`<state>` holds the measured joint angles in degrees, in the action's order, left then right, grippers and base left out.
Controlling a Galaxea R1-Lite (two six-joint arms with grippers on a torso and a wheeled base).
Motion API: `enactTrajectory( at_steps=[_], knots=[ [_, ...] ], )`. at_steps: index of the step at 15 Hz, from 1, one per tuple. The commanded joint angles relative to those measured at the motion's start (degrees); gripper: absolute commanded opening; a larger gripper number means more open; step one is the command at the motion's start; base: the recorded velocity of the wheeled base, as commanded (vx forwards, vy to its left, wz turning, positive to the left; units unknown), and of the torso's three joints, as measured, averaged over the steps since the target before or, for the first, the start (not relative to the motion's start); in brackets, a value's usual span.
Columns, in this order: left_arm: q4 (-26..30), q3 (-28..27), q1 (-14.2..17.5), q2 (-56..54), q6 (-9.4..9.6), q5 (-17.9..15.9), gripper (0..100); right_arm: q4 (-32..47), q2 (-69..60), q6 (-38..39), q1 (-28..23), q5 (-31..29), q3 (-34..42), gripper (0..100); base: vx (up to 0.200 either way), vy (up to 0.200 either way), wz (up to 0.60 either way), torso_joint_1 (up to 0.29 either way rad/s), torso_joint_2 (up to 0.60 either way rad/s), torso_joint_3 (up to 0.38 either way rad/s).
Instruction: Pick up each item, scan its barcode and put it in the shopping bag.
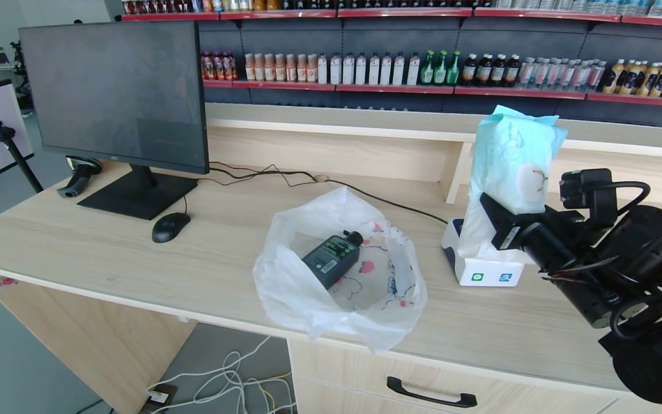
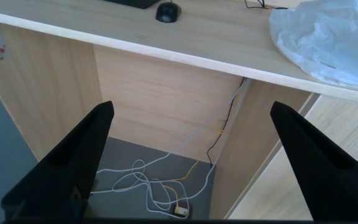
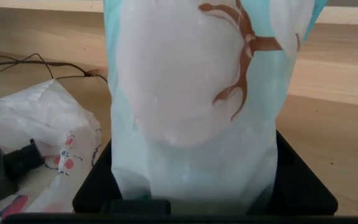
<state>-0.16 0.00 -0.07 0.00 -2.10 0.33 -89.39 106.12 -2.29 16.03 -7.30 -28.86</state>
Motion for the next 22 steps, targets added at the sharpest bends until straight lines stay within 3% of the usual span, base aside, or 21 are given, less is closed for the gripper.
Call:
enactTrajectory(
  at_steps=[1, 4, 7, 12, 17, 22],
  knots=[
    [-0.02, 0.0, -0.01, 0.0, -0.01, 0.02, 100, -0.61, -3.9, 0.01, 0.23, 0.1, 0.64, 0, 0.0, 0.0, 0.0, 0.0, 0.0, 0.0],
    [-0.02, 0.0, -0.01, 0.0, -0.01, 0.02, 100, -0.61, -7.15, 0.09, 1.11, 0.1, 1.17, 0, 0.0, 0.0, 0.0, 0.0, 0.0, 0.0],
    [-0.02, 0.0, 0.07, 0.0, -0.01, 0.02, 100, -0.61, -9.79, -0.26, 5.94, 0.1, 1.17, 0, 0.0, 0.0, 0.0, 0.0, 0.0, 0.0],
    [-0.02, 0.0, -0.01, 0.0, -0.01, 0.02, 100, -0.61, -14.71, -0.61, 6.03, 0.27, 6.62, 0, 0.0, 0.0, 0.0, 0.0, 0.0, 0.0],
    [-0.02, 0.0, -0.01, 0.0, 0.08, 0.02, 100, -0.61, -15.33, -0.52, 6.29, 0.27, 7.32, 0, 0.0, 0.0, 0.0, 0.0, 0.0, 0.0],
    [-0.19, 0.0, -0.01, 0.0, 0.08, 0.02, 100, -0.61, -15.24, -0.61, 7.52, 0.45, 7.32, 0, 0.0, 0.0, 0.6, 0.001, 0.0, 0.004]
  ],
)
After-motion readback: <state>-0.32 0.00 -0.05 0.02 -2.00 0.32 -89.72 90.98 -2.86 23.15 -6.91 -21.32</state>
